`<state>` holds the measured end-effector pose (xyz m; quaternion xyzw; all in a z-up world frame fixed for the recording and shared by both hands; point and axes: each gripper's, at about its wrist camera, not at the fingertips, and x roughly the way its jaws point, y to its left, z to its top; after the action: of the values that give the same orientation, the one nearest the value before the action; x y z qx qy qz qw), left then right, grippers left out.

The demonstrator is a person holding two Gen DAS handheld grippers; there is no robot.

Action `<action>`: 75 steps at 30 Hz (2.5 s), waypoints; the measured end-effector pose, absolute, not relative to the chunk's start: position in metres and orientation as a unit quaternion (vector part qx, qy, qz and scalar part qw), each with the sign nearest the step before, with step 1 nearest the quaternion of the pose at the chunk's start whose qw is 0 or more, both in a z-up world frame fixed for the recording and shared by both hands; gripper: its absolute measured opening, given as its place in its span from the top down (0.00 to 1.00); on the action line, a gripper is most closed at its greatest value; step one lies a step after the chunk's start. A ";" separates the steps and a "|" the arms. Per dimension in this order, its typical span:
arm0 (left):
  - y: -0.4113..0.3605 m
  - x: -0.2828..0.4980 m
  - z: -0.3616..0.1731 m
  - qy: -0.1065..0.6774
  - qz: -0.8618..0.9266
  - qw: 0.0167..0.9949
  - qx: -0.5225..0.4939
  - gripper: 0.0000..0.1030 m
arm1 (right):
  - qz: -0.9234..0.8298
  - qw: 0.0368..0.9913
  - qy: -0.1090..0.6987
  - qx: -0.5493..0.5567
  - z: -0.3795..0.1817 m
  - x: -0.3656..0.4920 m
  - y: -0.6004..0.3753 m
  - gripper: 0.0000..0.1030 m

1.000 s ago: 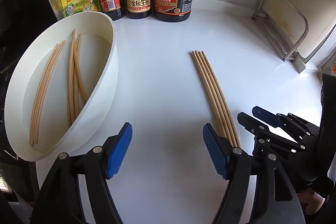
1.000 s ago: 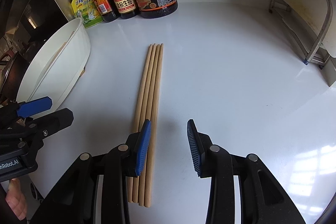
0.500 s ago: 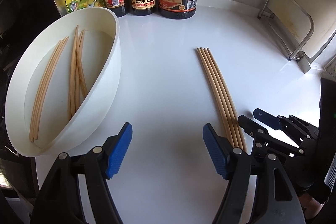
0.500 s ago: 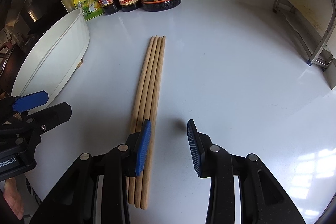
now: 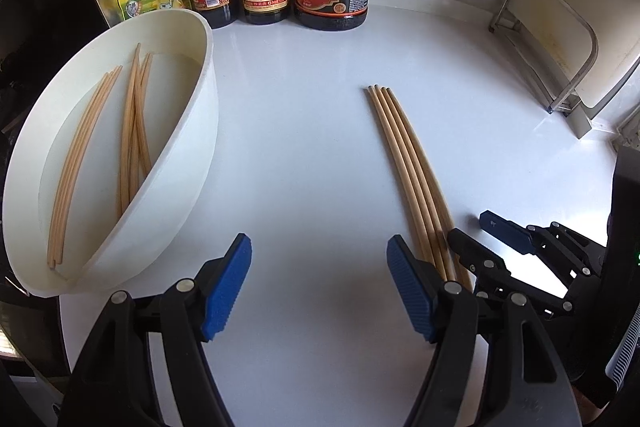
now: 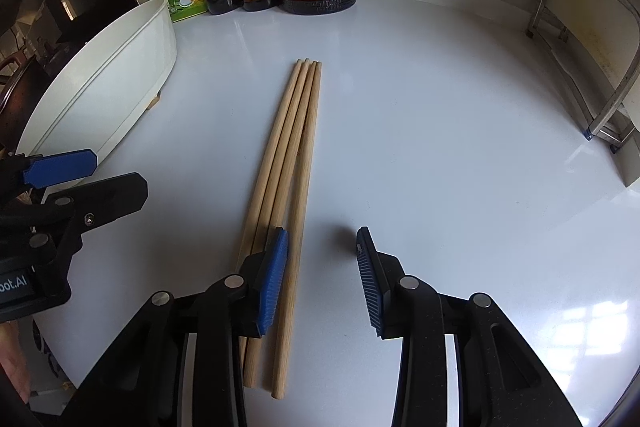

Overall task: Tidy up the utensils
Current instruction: 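Close the right tool on one chopstick while the left tool grasps another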

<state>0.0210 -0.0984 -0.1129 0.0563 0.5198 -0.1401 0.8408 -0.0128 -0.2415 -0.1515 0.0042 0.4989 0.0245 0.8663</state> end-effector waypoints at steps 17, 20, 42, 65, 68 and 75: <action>-0.138 0.020 -0.132 0.519 -0.162 0.837 0.063 0.30 | 0.004 0.873 0.487 0.022 -0.151 -0.016 -0.285 0.67; -0.142 0.021 -0.139 0.527 -0.162 0.832 0.064 0.30 | 0.007 0.874 0.485 0.030 -0.150 -0.019 -0.289 0.67; -0.138 0.031 -0.153 0.537 -0.130 0.830 0.071 0.27 | 0.012 0.877 0.481 0.023 -0.151 -0.016 -0.287 0.67; -0.134 0.046 -0.147 0.518 -0.135 0.842 0.066 0.55 | 0.017 0.882 0.469 -0.040 -0.155 0.005 -0.264 0.85; -0.134 0.047 -0.145 0.516 -0.140 0.842 0.066 0.74 | 0.016 0.883 0.468 -0.043 -0.156 0.003 -0.260 0.93; -0.136 0.047 -0.144 0.526 -0.160 0.832 0.071 0.93 | 0.018 0.879 0.476 0.005 -0.154 0.002 -0.266 0.94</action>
<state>0.0468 -0.1358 -0.1441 0.0706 0.5265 -0.1597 0.8321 0.0020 -0.2660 -0.1535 0.0045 0.4760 0.0177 0.8793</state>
